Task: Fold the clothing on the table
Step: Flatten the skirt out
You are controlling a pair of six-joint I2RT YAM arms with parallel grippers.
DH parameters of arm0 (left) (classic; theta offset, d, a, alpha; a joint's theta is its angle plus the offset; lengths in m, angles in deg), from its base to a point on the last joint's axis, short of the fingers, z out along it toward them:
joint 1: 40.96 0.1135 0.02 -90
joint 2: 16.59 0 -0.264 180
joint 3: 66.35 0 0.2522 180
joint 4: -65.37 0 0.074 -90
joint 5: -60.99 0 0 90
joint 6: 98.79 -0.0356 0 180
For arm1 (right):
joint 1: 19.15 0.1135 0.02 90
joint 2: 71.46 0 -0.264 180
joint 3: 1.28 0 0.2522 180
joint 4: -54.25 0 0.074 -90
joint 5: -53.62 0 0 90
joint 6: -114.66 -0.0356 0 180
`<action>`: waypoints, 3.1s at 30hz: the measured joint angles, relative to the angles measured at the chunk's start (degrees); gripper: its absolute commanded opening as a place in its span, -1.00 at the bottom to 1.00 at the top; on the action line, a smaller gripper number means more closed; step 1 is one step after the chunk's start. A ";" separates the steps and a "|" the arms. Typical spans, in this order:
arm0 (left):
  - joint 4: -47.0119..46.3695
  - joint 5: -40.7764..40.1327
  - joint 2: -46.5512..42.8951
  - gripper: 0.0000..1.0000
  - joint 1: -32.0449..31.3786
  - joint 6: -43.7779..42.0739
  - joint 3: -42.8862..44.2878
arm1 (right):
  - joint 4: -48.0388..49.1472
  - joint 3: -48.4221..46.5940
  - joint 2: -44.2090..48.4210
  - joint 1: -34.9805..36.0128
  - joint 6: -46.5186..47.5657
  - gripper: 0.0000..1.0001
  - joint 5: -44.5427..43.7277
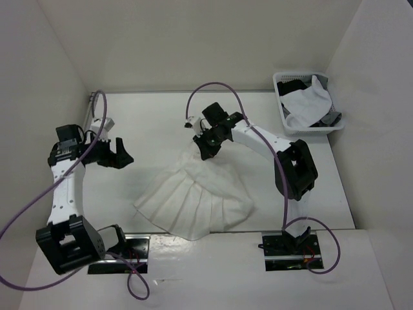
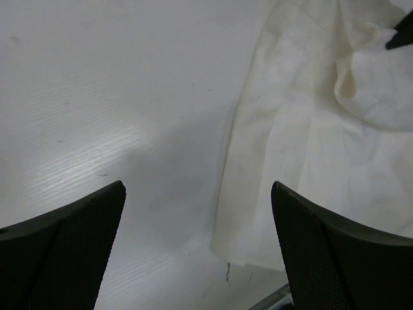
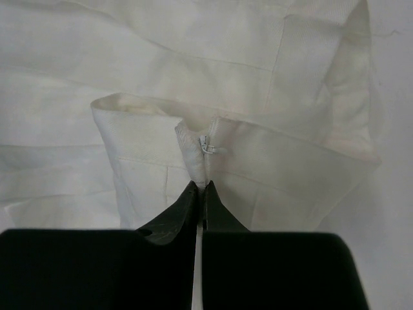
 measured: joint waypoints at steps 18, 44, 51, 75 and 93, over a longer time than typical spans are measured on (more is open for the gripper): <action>-8.15 0.79 31.47 0.82 -32.30 -2.89 19.34 | -3.02 2.47 6.34 -23.02 4.33 0.91 0.26; -21.75 -7.32 50.88 0.48 -42.01 0.79 28.04 | -5.31 18.78 29.31 -51.21 5.46 0.93 4.94; -21.84 -7.87 51.21 0.46 -41.81 0.79 28.04 | -5.29 18.95 30.18 -52.09 5.07 0.93 6.25; -16.06 -5.44 52.98 -0.81 -41.81 -1.64 29.68 | -5.14 20.28 31.21 -52.15 4.37 0.93 7.41; -0.26 -7.82 53.57 -0.62 -41.00 -4.26 60.94 | -4.35 24.57 35.10 -52.65 3.74 0.93 8.50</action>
